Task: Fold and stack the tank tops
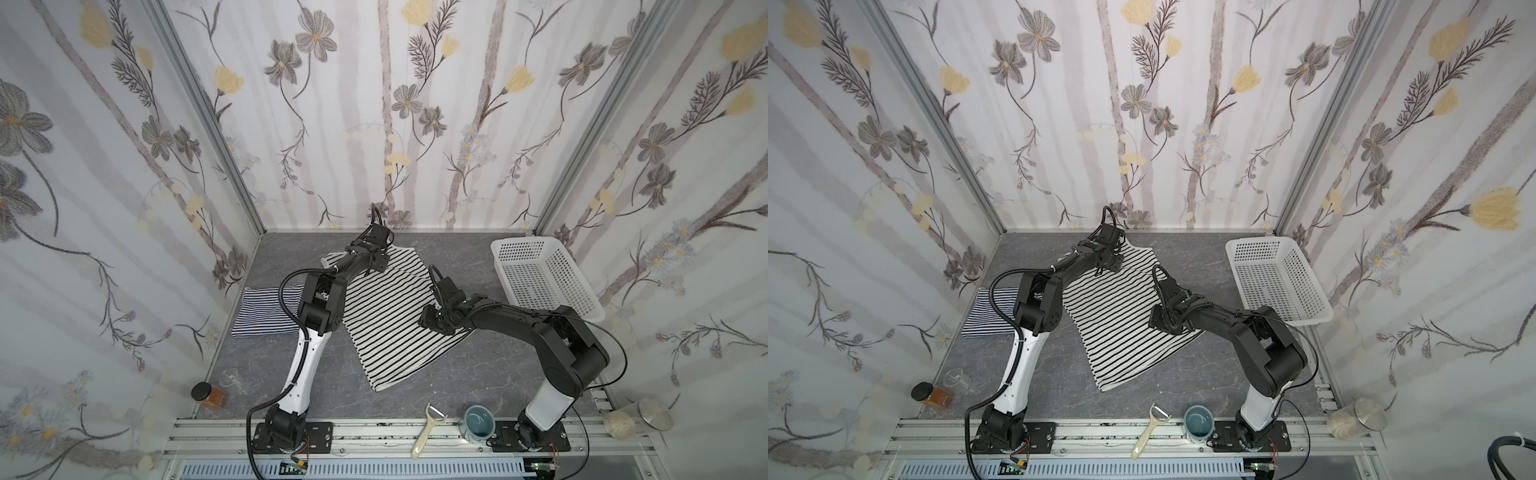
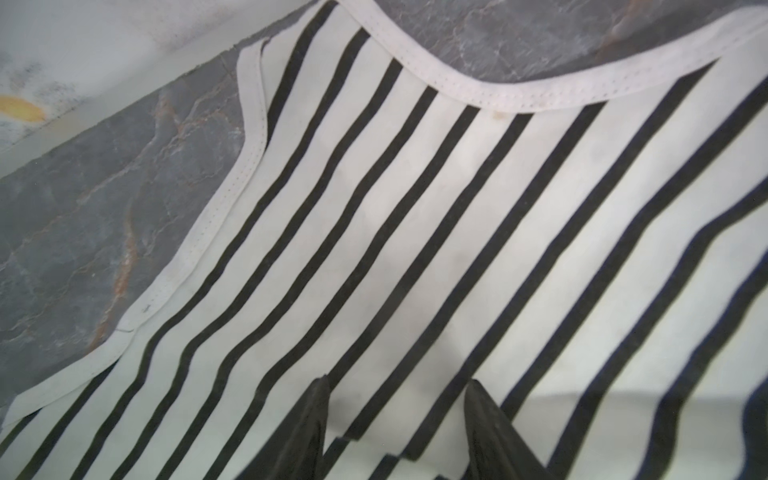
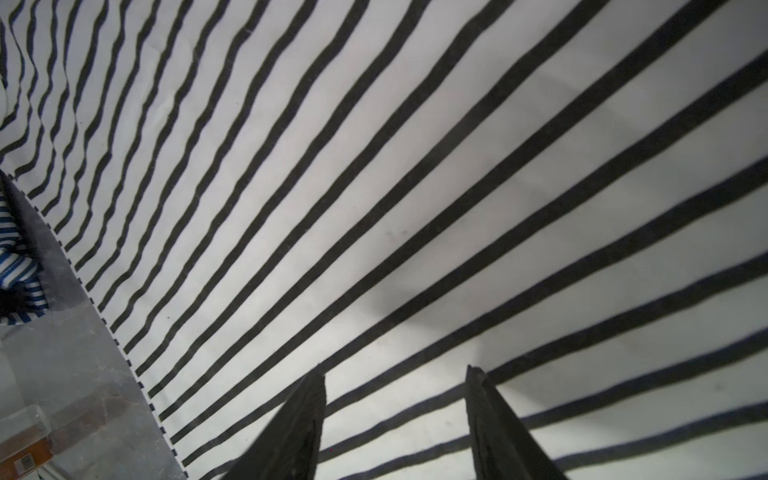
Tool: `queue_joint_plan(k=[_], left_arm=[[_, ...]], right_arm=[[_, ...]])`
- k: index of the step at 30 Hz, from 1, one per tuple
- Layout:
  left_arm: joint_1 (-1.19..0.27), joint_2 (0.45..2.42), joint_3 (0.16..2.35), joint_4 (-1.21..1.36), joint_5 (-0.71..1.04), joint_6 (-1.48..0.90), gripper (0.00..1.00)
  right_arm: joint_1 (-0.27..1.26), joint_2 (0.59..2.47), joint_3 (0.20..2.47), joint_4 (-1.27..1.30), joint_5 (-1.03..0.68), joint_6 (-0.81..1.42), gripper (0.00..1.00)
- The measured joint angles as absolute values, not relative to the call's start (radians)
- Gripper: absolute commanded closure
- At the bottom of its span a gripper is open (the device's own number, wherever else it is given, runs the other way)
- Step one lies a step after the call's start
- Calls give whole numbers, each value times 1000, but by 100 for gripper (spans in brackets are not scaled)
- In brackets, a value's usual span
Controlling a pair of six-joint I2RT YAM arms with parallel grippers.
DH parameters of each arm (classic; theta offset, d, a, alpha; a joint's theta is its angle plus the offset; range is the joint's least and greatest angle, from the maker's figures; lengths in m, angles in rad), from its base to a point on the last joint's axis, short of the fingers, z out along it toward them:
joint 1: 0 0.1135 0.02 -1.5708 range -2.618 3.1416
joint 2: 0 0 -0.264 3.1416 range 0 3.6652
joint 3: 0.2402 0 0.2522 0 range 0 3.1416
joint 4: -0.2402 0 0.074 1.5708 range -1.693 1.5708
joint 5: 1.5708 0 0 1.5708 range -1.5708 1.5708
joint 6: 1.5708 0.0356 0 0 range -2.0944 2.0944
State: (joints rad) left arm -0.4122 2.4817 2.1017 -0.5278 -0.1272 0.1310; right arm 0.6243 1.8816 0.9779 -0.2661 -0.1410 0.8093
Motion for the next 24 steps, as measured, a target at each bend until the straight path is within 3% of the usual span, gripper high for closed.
queue_joint_plan(k=[12, 24], left_arm=[[-398, 2460, 2141, -542, -159, 213, 49], [-372, 2343, 1851, -495, -146, 209, 53]], right_arm=[[532, 1863, 909, -206, -148, 746, 44], [401, 1964, 1107, -409, -64, 626, 44]])
